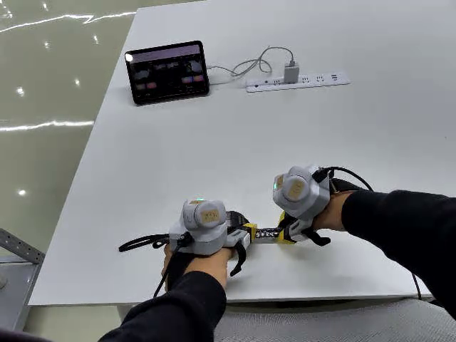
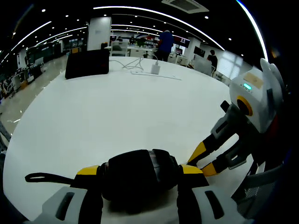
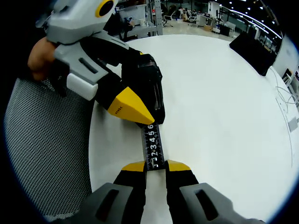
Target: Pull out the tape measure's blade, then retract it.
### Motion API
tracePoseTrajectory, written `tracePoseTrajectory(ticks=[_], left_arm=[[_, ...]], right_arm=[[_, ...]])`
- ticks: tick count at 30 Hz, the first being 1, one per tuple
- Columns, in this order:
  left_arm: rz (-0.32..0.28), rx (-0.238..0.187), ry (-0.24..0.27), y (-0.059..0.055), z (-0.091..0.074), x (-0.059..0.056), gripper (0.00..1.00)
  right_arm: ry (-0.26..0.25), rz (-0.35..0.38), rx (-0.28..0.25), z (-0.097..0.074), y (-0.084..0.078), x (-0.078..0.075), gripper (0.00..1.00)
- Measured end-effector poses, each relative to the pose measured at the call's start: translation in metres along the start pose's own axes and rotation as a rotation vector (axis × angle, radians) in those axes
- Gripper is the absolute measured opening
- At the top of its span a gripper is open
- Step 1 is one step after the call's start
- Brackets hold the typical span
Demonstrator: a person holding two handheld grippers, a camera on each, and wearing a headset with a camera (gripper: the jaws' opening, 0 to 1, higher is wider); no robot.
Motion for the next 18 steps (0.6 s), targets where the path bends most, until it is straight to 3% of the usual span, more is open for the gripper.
tracePoseTrajectory(ticks=[18], left_arm=[[-0.004, -0.003, -0.007, 0.0, -0.001, 0.0, 0.6]], right_arm=[[-0.004, 0.005, -0.029, 0.007, 0.011, 0.002, 0.11]])
Point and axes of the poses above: the centre of the closed fingertips' face, and the gripper's own axes: z roughly forward along the fingers, x roughly to its left, y roughly out of its top, the point moved 9 cm from there along -z, roughly backward along the fingers, and after that the axes turned 12 degrees about -y, right-handed, at the moved point
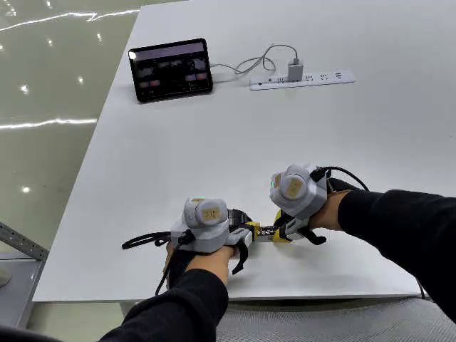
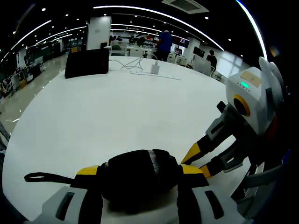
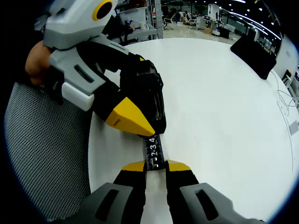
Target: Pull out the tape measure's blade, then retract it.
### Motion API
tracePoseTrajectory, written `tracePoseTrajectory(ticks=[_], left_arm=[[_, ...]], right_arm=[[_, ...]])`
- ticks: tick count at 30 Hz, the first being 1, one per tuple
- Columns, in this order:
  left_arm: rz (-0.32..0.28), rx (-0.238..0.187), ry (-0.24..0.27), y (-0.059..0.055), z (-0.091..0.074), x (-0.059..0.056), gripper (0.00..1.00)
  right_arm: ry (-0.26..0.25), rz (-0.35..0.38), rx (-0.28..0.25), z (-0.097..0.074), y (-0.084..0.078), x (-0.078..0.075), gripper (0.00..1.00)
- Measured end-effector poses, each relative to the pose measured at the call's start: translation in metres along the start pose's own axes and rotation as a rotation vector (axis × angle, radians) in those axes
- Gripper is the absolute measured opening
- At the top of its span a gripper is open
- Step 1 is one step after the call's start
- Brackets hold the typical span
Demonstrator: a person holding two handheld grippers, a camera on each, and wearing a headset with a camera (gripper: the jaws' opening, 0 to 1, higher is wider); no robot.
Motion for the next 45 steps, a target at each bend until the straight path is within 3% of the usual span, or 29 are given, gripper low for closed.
tracePoseTrajectory(ticks=[4, 8, 10, 14, 17, 26, 45], left_arm=[[0.0, 0.0, -0.001, 0.0, 0.0, 0.0, 0.6], [0.001, -0.002, -0.001, 0.0, 0.0, 0.0, 0.6], [0.001, -0.003, 0.0, 0.0, 0.0, 0.0, 0.6], [0.002, -0.003, 0.001, 0.0, 0.0, 0.0, 0.6], [0.004, -0.002, 0.002, 0.0, 0.0, 0.0, 0.61], [0.003, -0.001, -0.001, -0.001, -0.001, 0.0, 0.61], [-0.006, -0.005, 0.0, -0.001, 0.0, 0.0, 0.61]], right_arm=[[-0.004, 0.009, -0.013, 0.001, 0.001, 0.0, 0.11], [0.002, -0.053, -0.066, 0.003, 0.002, 0.002, 0.11], [0.011, 0.0, -0.062, 0.003, 0.001, 0.0, 0.11], [0.012, -0.011, -0.061, 0.003, 0.003, 0.001, 0.11], [0.029, -0.064, -0.071, 0.004, 0.004, 0.001, 0.1], [0.031, -0.021, -0.066, 0.006, 0.005, 0.0, 0.1], [0.022, -0.04, -0.09, 0.012, 0.013, 0.0, 0.1]])
Point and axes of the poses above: the centre of the closed fingertips' face, and the gripper's own axes: z roughly forward along the fingers, x roughly to its left, y roughly out of its top, the point moved 9 cm from there along -z, roughly backward along the fingers, and after that the axes turned 12 degrees about -y, right-handed, at the moved point
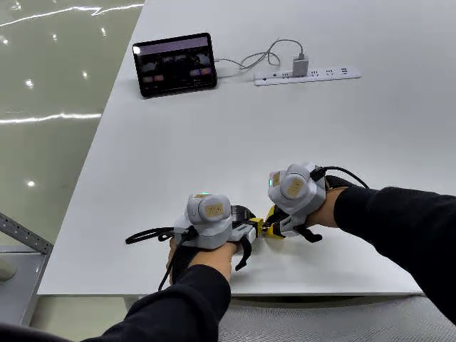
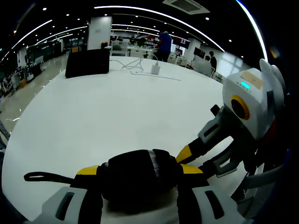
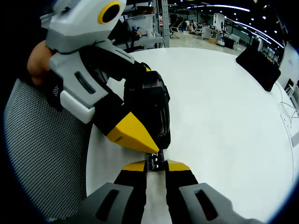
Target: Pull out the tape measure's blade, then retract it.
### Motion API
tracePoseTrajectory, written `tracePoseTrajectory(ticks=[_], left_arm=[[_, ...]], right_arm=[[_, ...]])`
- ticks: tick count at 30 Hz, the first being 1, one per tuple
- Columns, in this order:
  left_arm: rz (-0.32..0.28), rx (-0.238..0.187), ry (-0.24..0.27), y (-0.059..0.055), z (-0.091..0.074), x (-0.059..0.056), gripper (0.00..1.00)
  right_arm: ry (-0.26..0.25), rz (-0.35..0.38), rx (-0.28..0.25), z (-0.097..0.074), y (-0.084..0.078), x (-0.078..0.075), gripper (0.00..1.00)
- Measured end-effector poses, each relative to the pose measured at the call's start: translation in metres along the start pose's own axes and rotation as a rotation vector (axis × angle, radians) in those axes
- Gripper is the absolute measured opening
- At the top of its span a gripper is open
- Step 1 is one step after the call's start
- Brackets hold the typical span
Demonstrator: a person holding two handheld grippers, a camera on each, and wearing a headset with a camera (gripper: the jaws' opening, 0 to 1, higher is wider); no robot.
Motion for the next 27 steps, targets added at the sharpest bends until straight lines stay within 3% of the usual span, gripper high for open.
tracePoseTrajectory(ticks=[23, 27], left_arm=[[-0.016, -0.005, -0.004, 0.0001, 0.0009, 0.0018, 0.61], [-0.03, -0.012, -0.002, 0.0005, 0.0003, 0.0029, 0.61]], right_arm=[[-0.009, -0.002, -0.016, 0.0044, 0.0067, 0.0027, 0.11], [-0.019, 0.034, -0.033, 0.0011, 0.0029, 0.0013, 0.12]])
Point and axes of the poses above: the centre of the closed fingertips' face, and the gripper's own axes: z roughly forward along the fingers, x roughly to its left, y roughly out of its top, the point moved 9 cm from there along -z, roughly backward along the fingers, and after that the axes turned 12 degrees about -y, right-handed, at the moved point
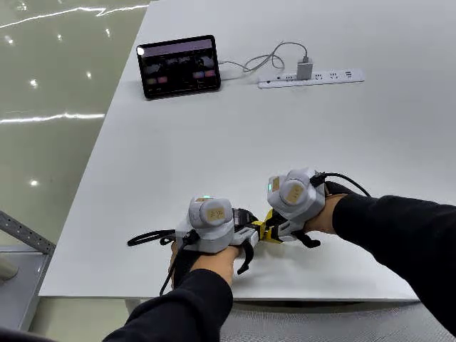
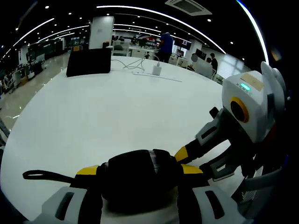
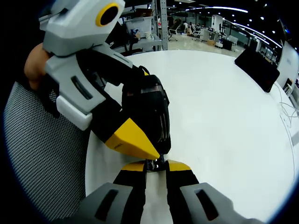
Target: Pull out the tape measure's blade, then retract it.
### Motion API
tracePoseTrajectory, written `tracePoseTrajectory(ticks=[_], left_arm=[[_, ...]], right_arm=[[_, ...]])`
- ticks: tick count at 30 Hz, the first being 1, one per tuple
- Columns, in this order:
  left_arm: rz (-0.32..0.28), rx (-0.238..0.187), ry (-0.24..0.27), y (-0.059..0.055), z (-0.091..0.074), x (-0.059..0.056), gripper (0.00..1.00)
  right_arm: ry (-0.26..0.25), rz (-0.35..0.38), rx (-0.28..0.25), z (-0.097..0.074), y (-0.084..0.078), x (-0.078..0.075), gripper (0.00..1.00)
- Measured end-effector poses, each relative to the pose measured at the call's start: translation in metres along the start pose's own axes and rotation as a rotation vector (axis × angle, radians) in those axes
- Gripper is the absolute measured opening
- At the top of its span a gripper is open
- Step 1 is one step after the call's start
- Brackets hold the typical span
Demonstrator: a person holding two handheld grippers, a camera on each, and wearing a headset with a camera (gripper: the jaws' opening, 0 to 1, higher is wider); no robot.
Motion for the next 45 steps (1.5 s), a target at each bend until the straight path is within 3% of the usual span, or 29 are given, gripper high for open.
tracePoseTrajectory(ticks=[4, 15, 35, 45], left_arm=[[-0.003, -0.001, -0.002, 0.0, 0.0002, -0.0004, 0.61], [0.005, 0.005, -0.031, -0.0006, -0.0009, 0.001, 0.6], [0.004, 0.0, -0.022, -0.0007, -0.0005, 0.0007, 0.61], [0.004, -0.019, -0.034, -0.0019, 0.0004, 0.0019, 0.63]], right_arm=[[-0.016, -0.02, -0.05, -0.005, -0.0051, 0.0009, 0.12], [-0.026, -0.027, -0.075, -0.0028, -0.005, 0.0042, 0.1], [-0.029, -0.018, -0.074, 0.0017, -0.0009, 0.0058, 0.11], [-0.081, 0.014, -0.085, -0.0019, -0.0096, 0.0089, 0.13]])
Point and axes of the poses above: the centre of the closed fingertips' face, and the gripper's own axes: z roughly forward along the fingers, x roughly to its left, y roughly out of its top, the point moved 9 cm from there along -z, roughly backward along the fingers, and after that the axes turned 12 degrees about -y, right-handed, at the moved point
